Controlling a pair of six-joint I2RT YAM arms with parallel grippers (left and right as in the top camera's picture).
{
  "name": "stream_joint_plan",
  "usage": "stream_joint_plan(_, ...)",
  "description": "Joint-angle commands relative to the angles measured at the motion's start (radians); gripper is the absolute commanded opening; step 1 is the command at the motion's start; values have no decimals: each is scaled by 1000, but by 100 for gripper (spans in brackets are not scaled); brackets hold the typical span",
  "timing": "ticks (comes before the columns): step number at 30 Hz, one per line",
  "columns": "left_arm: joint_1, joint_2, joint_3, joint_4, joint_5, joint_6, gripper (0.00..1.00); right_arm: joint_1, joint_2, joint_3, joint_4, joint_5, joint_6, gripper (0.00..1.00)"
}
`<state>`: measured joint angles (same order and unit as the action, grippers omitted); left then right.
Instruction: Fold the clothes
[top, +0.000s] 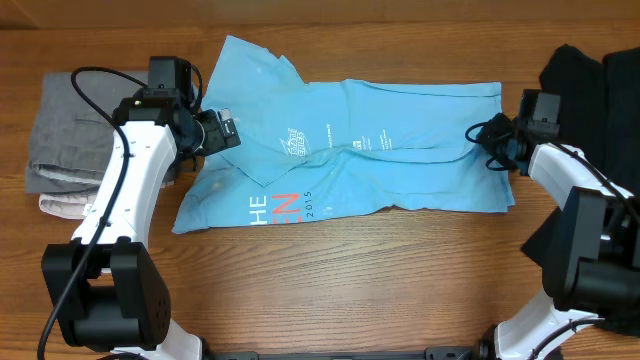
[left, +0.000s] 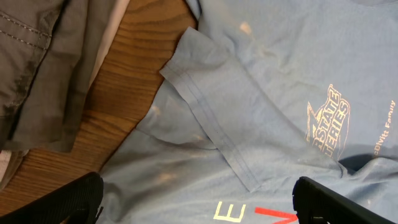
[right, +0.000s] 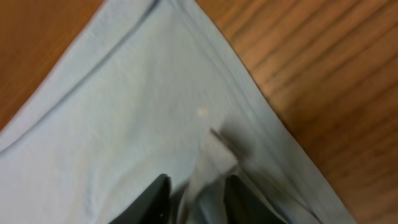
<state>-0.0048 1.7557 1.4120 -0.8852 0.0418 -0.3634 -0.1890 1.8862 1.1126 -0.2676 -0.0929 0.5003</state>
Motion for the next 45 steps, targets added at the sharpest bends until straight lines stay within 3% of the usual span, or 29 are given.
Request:
stream_joint_plan(1, 5, -11, -2, 3, 3, 8, 100, 4, 5, 21, 92, -8, -39, 54)
stream_joint_plan(3, 5, -11, -2, 3, 3, 8, 100, -6, -8, 43, 124, -92, -114, 61)
stream_joint_plan(6, 5, -11, -2, 3, 3, 8, 100, -34, -61, 112, 50, -195, -143, 63)
stream_joint_plan(9, 5, -11, -2, 3, 3, 8, 100, -50, -146, 224, -155, -305, -204, 59)
stream_joint_plan(14, 5, -11, -2, 3, 3, 8, 100, 11, -208, 275, -351, -332, -319, 52)
stream_joint_plan(18, 5, -11, -2, 3, 3, 8, 100, 94, -190, 274, -472, -285, -394, 39)
stream_joint_plan(22, 5, -11, -2, 3, 3, 8, 100, 183, -137, 257, -567, -118, -430, 4)
stream_joint_plan(33, 5, -11, -2, 3, 3, 8, 100, 257, -18, 214, -646, -57, -419, 4)
stream_joint_plan(45, 5, -11, -2, 3, 3, 8, 100, 267, 59, 148, -574, -68, -419, 4)
